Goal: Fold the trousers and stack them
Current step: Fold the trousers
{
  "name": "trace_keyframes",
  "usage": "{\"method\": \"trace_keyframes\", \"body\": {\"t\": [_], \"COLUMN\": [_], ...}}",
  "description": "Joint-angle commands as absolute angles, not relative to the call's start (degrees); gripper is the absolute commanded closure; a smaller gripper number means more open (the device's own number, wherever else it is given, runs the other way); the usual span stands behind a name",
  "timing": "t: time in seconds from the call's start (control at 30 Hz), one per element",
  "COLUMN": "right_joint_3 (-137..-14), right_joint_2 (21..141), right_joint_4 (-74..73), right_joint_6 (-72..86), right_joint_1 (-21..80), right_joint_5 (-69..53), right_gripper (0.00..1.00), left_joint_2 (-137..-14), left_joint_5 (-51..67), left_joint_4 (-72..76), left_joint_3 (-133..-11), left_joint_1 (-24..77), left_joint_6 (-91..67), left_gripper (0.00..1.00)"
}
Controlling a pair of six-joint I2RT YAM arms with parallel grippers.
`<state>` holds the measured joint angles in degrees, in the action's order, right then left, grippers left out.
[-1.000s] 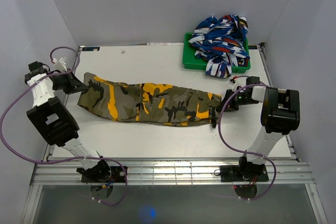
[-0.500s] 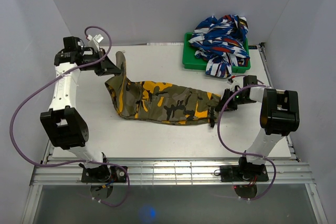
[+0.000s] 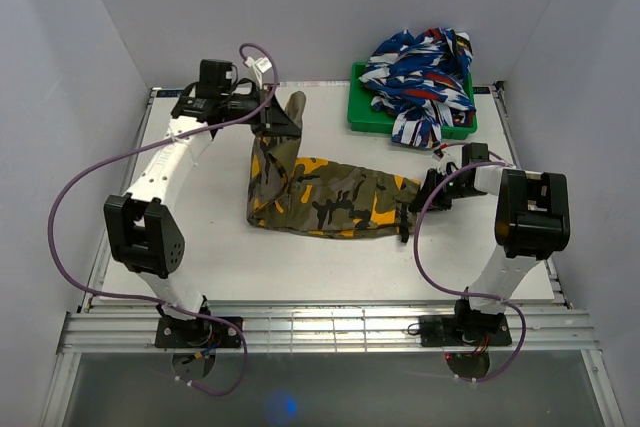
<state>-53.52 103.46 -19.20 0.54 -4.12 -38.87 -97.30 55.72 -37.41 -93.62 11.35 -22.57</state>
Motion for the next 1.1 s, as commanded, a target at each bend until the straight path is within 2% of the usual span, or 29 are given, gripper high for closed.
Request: {"method": "trace_keyframes", "body": {"t": [0.0,0.23,0.67,1.07], "right_joint_3": [-51.9,-52.3,-51.2,-50.5], "right_joint_2": [105.5,105.6,105.0,104.6], "right_joint_4": [-16.0,-16.0,-15.0,-14.5], "right_joint_6": [-1.7,-1.4,-1.8,-1.7], "right_joint_1": [-3.0,-2.7,-2.6,-2.3], "right_joint_5": [-27.7,-28.2,-28.9,-28.9], "right_gripper": [0.92,0.92,0.92,0.92], "left_joint_2": [-97.4,-101.4,-113.3,-122.0], "left_joint_5": [54.8,46.6,27.0,22.3], "left_joint_4": [-29.3,-22.2,-22.6,-17.0], "left_joint_3": [-93.0,-92.5,-94.7,-98.9], "left_joint_1": [17.6,26.4,39.5,45.2], "left_joint_6": [-28.2,-33.2,-40.0,-43.9], "left_gripper": [1.0,1.0,1.0,1.0]}}
